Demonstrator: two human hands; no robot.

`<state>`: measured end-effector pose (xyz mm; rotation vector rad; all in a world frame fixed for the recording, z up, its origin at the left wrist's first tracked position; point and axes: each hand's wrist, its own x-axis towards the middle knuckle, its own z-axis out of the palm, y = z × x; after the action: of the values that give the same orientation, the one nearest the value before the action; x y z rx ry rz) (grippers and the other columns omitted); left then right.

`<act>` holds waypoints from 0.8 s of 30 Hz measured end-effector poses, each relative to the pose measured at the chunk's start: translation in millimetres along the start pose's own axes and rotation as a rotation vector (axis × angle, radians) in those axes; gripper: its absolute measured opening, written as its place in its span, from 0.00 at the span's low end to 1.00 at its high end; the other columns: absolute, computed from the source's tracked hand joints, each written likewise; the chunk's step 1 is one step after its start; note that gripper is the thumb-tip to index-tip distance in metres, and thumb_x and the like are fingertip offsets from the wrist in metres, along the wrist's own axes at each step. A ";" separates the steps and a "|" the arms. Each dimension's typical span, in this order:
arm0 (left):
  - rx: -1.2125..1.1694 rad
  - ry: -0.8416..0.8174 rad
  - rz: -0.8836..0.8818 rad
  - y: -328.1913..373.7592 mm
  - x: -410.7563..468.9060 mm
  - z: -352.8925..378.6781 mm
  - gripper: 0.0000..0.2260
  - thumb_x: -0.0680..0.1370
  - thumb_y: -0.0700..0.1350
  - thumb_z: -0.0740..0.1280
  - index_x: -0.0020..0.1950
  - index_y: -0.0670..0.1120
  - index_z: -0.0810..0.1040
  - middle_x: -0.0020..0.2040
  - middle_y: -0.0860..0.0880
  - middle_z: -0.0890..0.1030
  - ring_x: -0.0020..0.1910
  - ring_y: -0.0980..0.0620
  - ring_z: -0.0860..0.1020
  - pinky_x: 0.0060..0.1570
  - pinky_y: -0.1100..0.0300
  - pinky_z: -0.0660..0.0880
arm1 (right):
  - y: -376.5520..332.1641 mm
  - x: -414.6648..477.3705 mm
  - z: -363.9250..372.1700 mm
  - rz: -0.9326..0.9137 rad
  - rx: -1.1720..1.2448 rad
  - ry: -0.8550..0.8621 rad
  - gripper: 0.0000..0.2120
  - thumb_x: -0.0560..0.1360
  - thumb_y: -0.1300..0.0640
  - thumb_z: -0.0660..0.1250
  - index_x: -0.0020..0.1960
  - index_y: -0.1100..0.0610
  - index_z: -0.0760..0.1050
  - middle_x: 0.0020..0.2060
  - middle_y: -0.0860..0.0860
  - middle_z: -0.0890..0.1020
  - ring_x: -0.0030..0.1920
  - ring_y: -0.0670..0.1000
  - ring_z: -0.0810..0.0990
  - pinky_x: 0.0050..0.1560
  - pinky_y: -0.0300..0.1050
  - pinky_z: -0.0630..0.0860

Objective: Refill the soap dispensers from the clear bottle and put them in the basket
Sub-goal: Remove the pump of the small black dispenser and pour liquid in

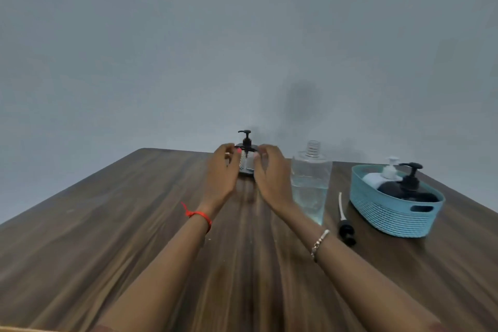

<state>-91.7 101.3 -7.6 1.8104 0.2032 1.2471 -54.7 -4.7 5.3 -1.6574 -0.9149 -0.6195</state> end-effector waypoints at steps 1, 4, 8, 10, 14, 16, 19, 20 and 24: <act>0.049 -0.042 -0.019 -13.3 0.3 0.0 0.05 0.79 0.47 0.61 0.42 0.53 0.72 0.35 0.60 0.76 0.37 0.65 0.75 0.35 0.75 0.66 | 8.4 -4.1 11.6 0.064 -0.027 -0.033 0.11 0.78 0.60 0.59 0.57 0.63 0.72 0.54 0.56 0.78 0.56 0.53 0.75 0.49 0.33 0.65; 0.114 -0.170 -0.083 -51.9 5.4 4.3 0.07 0.79 0.48 0.62 0.50 0.49 0.78 0.47 0.59 0.76 0.43 0.71 0.72 0.38 0.76 0.61 | 38.9 -8.0 42.6 0.299 -0.079 -0.150 0.17 0.79 0.58 0.57 0.65 0.63 0.66 0.61 0.58 0.73 0.62 0.56 0.71 0.49 0.35 0.62; 0.143 -0.242 -0.206 -98.3 36.0 20.7 0.20 0.78 0.48 0.63 0.65 0.36 0.70 0.65 0.39 0.74 0.62 0.50 0.71 0.42 0.74 0.59 | 76.2 15.9 76.8 0.497 -0.092 -0.185 0.27 0.78 0.60 0.58 0.73 0.65 0.54 0.72 0.61 0.60 0.72 0.58 0.60 0.67 0.43 0.58; 0.160 -0.292 -0.253 -118.0 57.7 32.4 0.23 0.78 0.49 0.63 0.66 0.34 0.67 0.68 0.36 0.70 0.66 0.44 0.69 0.50 0.68 0.61 | 93.7 36.9 93.1 0.583 -0.071 -0.140 0.30 0.77 0.63 0.59 0.74 0.65 0.49 0.74 0.63 0.54 0.74 0.59 0.55 0.72 0.49 0.55; 0.160 -0.366 -0.301 -155.3 104.9 55.0 0.20 0.78 0.47 0.64 0.66 0.37 0.70 0.66 0.38 0.73 0.67 0.41 0.70 0.68 0.50 0.65 | 130.0 75.5 122.2 0.729 0.035 -0.034 0.34 0.76 0.65 0.60 0.75 0.60 0.45 0.75 0.62 0.49 0.75 0.60 0.52 0.73 0.49 0.53; 0.100 -0.374 -0.314 -171.5 124.2 65.8 0.17 0.77 0.45 0.65 0.62 0.37 0.73 0.61 0.37 0.77 0.62 0.41 0.74 0.65 0.47 0.69 | 145.7 88.6 134.4 0.758 0.079 0.002 0.36 0.74 0.66 0.61 0.75 0.59 0.45 0.75 0.61 0.49 0.75 0.58 0.51 0.74 0.48 0.52; -0.017 -0.348 -0.428 -188.8 142.3 80.5 0.33 0.76 0.45 0.67 0.74 0.37 0.54 0.69 0.45 0.68 0.69 0.47 0.66 0.71 0.57 0.60 | 165.5 101.8 149.3 0.772 0.119 0.006 0.37 0.74 0.66 0.63 0.75 0.57 0.45 0.76 0.58 0.50 0.75 0.57 0.51 0.74 0.49 0.54; -0.054 -0.343 -0.448 -194.7 146.7 85.4 0.34 0.76 0.44 0.68 0.74 0.37 0.53 0.69 0.45 0.68 0.69 0.47 0.67 0.70 0.58 0.59 | 170.8 105.3 153.3 0.769 0.127 -0.009 0.37 0.74 0.65 0.63 0.75 0.56 0.45 0.76 0.57 0.51 0.75 0.57 0.52 0.73 0.49 0.55; -0.121 -0.335 -0.457 -209.2 150.8 97.7 0.20 0.76 0.41 0.67 0.66 0.38 0.69 0.62 0.42 0.77 0.61 0.46 0.75 0.63 0.55 0.70 | 179.7 113.2 165.8 0.756 0.104 -0.045 0.34 0.74 0.65 0.62 0.75 0.55 0.49 0.73 0.56 0.59 0.71 0.58 0.61 0.70 0.55 0.62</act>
<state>129.6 253.2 -71.0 1.7132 0.3229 0.6161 148.1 163.4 -51.5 -1.7611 -0.2871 -0.0158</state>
